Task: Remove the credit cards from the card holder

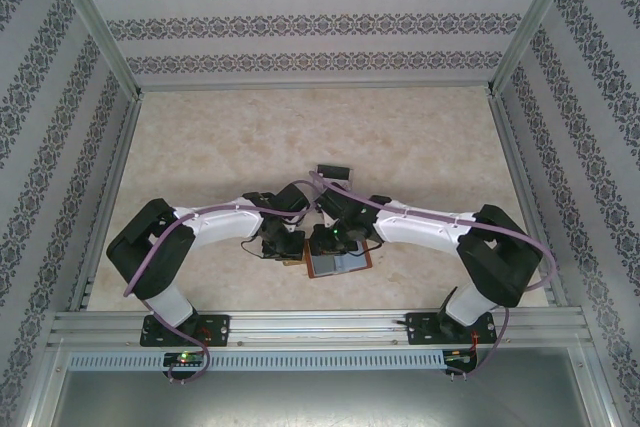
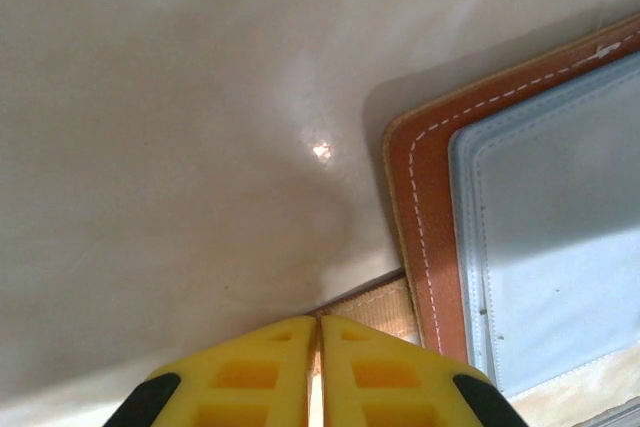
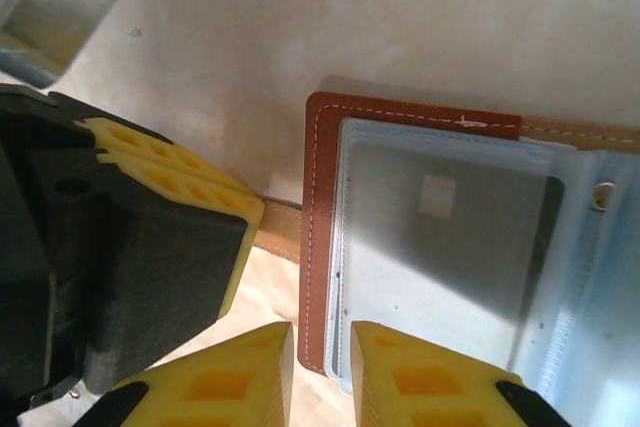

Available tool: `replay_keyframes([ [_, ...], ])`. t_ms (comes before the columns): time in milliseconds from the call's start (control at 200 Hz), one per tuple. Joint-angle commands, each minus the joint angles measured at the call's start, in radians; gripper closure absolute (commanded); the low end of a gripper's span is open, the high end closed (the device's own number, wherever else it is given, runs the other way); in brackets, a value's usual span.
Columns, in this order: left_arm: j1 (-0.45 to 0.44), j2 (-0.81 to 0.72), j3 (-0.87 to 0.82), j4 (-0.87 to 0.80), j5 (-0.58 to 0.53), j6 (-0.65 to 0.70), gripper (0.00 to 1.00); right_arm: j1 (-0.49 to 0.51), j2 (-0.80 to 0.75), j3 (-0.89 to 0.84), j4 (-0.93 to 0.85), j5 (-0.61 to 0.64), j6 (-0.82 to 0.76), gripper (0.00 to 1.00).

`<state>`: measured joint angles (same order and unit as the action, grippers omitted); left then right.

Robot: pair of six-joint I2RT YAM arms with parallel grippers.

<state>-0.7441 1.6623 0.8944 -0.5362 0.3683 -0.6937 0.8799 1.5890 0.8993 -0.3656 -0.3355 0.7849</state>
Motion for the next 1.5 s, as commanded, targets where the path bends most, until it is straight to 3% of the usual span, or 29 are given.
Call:
replay_keyframes([
  [0, -0.008, 0.020, -0.034, 0.010, 0.014, -0.010, 0.87, 0.013, 0.033, -0.025, 0.066, -0.029, 0.043, 0.76],
  [704, -0.006, 0.025, -0.028, 0.001, 0.016, -0.002, 0.88, 0.027, 0.116, -0.015, 0.036, 0.017, 0.036, 0.72],
  [1494, -0.005, 0.027, -0.025, 0.002, 0.020, -0.003, 0.88, 0.078, 0.126, 0.122, -0.292, 0.269, -0.053, 0.54],
])
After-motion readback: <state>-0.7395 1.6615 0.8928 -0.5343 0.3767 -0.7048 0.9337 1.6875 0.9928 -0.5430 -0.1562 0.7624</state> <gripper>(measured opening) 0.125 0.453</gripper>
